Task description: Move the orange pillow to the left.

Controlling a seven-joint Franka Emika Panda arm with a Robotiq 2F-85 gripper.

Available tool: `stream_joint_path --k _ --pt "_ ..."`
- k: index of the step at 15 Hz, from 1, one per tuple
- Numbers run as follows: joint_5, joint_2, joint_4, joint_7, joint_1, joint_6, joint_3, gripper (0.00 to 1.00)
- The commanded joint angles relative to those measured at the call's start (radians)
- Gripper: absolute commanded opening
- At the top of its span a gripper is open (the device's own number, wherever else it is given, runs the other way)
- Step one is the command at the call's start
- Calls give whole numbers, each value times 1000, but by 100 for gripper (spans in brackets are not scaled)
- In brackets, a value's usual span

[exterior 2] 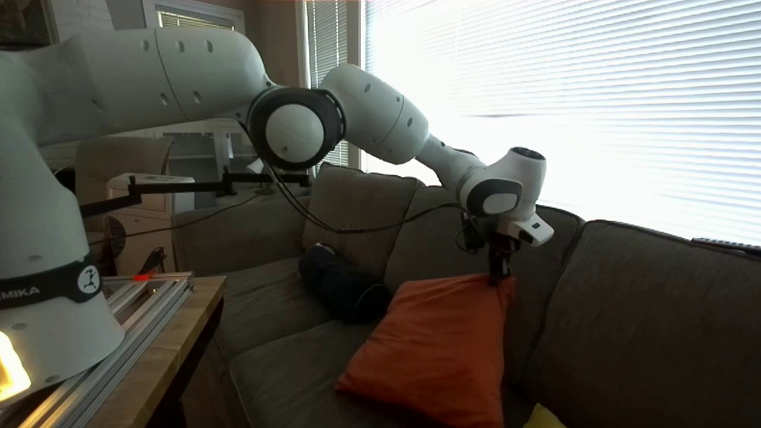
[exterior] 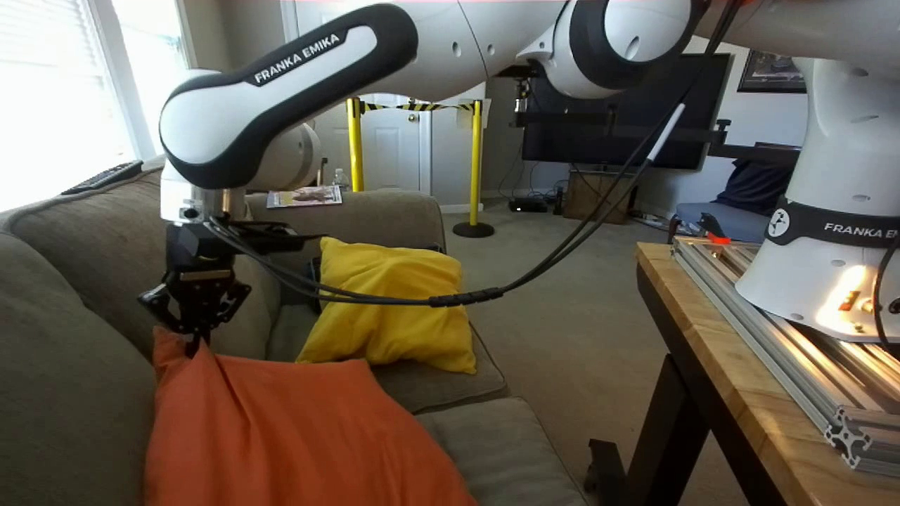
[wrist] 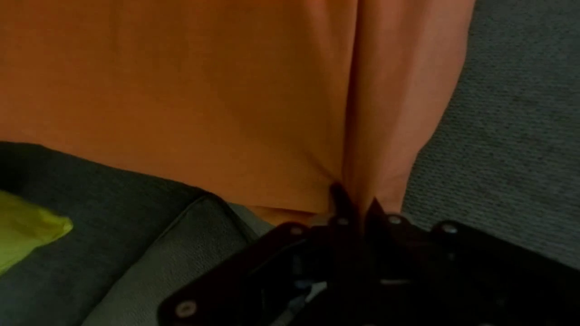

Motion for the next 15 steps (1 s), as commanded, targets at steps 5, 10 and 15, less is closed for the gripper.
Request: stream_joint_path --k 5,10,15 --pt "-165 -115 33 -122 128 -144 -85 2" --pt "-260 -116 51 -232 206 -148 -132 2" --pt "-348 -114 82 -330 272 -122 -185 2"
